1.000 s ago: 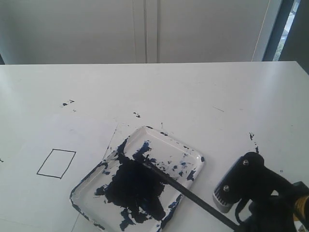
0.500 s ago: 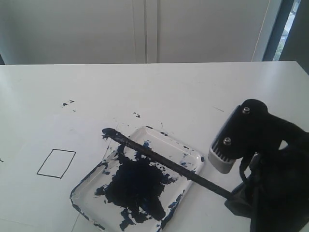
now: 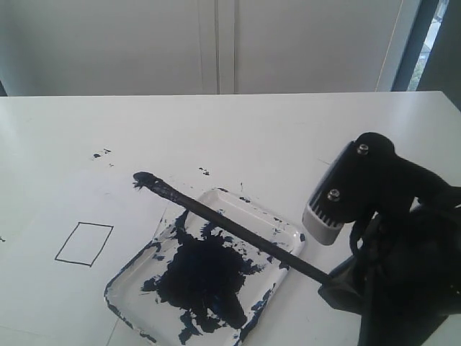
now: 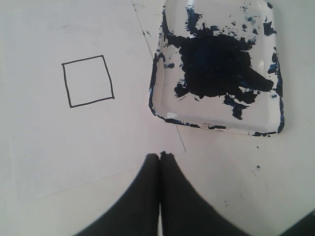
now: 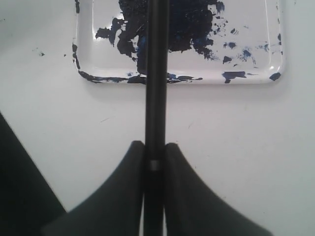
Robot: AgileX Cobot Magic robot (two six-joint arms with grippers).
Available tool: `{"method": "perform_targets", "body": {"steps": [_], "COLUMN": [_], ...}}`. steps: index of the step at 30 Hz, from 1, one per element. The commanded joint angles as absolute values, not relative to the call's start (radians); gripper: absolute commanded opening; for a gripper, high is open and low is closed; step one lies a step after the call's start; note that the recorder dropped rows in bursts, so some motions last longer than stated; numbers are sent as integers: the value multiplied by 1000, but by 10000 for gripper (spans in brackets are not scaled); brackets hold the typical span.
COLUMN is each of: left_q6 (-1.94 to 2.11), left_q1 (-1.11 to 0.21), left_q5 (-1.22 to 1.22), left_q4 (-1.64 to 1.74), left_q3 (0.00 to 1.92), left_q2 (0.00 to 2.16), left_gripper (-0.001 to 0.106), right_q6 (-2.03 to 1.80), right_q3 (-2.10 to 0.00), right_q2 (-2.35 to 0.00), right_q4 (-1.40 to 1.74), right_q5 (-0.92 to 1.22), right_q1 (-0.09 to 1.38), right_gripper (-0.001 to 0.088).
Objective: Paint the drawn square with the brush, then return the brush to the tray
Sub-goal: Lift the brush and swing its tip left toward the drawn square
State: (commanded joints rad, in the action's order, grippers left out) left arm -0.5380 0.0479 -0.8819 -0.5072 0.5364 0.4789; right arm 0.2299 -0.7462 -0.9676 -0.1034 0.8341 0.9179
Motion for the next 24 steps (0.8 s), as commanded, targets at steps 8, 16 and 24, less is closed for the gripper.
{"method": "perform_targets", "body": {"steps": [8, 16, 24], "left_q6": [-532, -575, -666], "left_q1": [48, 48, 48], "left_q5": [-805, -728, -688], "left_q4": [-542, -458, -454], "left_q3": [536, 536, 536], "left_q2": [479, 544, 699], "left_gripper": [0, 50, 460], "right_q6": [295, 363, 396], "right_q3": [-746, -746, -790], "right_q2": [-970, -972, -1095], "right_q4": [-112, -167, -203], "right_q5": [818, 709, 716], "right_q1": [918, 918, 918], "right_gripper": [0, 0, 0]}}
